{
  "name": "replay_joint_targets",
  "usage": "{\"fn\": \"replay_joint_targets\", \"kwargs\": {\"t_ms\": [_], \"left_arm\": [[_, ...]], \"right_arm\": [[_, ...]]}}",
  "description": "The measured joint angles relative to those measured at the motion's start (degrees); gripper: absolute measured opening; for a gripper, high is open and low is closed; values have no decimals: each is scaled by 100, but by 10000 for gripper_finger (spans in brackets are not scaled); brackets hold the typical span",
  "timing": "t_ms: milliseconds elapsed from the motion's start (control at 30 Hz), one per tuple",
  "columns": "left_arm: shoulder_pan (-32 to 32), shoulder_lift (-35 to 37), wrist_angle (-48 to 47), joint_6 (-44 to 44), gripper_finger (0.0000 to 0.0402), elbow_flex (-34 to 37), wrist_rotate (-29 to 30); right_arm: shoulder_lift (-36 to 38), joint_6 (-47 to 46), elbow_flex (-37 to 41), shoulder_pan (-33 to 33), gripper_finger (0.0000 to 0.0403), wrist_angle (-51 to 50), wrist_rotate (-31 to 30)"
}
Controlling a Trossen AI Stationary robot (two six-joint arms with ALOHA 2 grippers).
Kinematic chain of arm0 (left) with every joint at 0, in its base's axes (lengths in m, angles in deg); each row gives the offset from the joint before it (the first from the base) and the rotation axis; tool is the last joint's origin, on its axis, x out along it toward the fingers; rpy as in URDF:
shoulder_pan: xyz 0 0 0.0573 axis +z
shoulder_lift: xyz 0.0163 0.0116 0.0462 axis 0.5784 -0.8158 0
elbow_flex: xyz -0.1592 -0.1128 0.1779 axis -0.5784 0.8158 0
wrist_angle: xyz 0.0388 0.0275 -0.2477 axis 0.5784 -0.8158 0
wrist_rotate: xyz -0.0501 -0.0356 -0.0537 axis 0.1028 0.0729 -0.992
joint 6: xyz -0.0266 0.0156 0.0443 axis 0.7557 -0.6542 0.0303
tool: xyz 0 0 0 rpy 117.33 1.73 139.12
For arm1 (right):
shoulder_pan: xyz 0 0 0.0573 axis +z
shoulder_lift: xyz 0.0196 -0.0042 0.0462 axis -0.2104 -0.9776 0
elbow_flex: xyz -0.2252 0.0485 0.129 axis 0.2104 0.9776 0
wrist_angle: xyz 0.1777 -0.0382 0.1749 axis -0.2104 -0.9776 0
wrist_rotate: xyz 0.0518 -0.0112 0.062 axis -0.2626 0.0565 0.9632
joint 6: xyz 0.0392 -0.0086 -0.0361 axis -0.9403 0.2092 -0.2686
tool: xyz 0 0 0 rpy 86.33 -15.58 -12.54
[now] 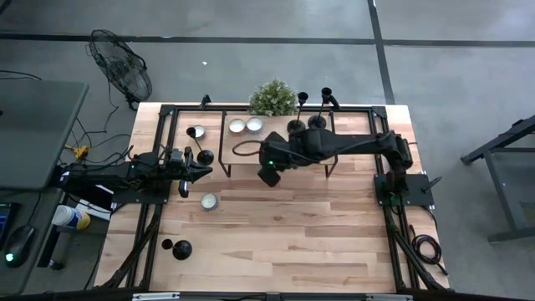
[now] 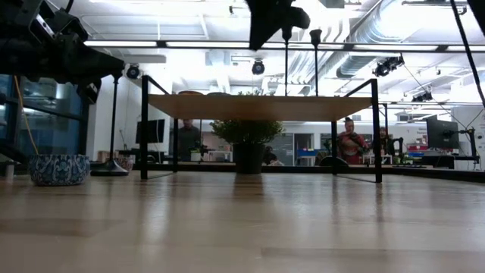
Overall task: Pick & Place candle stick holders
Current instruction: Put the black candle holder on the shelf aligned with the black candle holder
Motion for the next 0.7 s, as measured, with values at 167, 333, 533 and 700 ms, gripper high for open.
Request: {"fn": "replay_joint_targets", "kwargs": {"t_ms": [167,333,533,700], "left_arm": [[0,0,0,-1,1,0,0],[1,0,0,0,1,0,0],[-1,-1,1,0,1,0,0],[1,1,0,0,1,0,-2]], "right_arm": [[845,716,1296,221,0,971,586],[2111,868,3431,463,0,2657,897],[3499,1196,5313,792,0,3860,632],[4626,1552,6437,985,5,4295,634]]}}
